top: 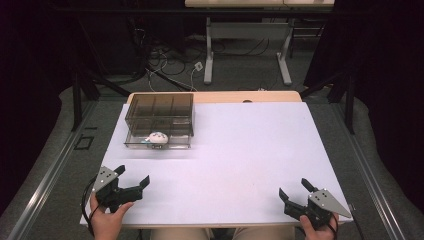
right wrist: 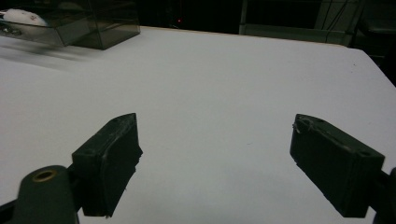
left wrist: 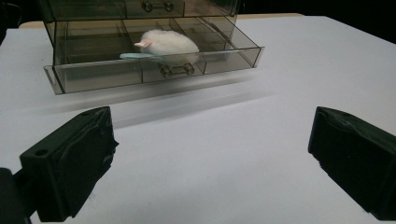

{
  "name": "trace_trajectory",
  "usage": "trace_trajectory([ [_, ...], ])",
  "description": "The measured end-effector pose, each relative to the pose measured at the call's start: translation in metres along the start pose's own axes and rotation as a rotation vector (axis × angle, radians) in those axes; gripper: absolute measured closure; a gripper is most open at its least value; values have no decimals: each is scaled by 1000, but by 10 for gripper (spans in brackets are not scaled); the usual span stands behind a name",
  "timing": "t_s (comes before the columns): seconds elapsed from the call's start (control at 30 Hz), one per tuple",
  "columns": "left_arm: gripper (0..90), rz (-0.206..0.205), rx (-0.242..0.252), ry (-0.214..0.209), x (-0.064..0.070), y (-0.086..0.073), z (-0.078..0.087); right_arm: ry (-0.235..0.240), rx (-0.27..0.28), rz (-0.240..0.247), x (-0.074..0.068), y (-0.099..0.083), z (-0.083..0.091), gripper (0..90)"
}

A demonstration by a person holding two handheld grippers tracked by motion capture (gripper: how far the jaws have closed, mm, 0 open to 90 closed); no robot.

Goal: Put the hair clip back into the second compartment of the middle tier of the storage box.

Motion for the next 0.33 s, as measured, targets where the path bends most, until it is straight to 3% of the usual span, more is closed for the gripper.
trace_trajectory([
  [0.33,8,-1,-5,2,-1,-2,-1,3,-2,-4,0,0,0,152],
])
Point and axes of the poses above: each handheld gripper's, and its own axes: z roughly backward along the jaws, y roughly out of its top, x roughly to its right, the point moved 7 cm from there along -z, roughly forward along the jaws, and after that the axes turned 9 degrees about -y, right-handed, at the moved point
